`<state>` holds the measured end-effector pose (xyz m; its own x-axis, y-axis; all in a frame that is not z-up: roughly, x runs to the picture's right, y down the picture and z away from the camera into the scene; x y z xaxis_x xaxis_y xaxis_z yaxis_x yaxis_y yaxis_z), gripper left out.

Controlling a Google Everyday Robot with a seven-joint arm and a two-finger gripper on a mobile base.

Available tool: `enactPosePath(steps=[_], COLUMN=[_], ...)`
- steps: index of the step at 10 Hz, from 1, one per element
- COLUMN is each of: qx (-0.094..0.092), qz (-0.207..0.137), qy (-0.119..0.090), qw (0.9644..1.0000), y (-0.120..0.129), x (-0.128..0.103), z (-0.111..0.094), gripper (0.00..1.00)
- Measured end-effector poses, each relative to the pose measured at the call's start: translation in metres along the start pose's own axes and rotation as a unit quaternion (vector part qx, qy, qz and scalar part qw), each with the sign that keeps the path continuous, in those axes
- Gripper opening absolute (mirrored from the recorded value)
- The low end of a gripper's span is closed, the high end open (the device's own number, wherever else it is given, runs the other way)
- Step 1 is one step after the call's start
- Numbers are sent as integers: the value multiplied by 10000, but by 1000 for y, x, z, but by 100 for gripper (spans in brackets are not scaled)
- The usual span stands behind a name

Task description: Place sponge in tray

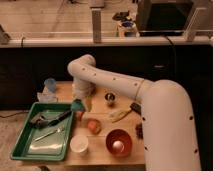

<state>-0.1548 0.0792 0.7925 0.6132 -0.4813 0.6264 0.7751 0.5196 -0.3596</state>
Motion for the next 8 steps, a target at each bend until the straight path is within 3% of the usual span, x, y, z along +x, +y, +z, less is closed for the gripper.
enactPosePath(steps=[3,4,6,8], qx=[-165,-258,-333,-332], qz=[-630,-1024,-1408,-1955], qy=[-162,-228,-342,-394], qw=[9977,9942,9889,9793], y=[-32,-40,-38,-24], x=[-53,-90,-125,-171], z=[9,15,23,32], gripper=[0,0,0,1])
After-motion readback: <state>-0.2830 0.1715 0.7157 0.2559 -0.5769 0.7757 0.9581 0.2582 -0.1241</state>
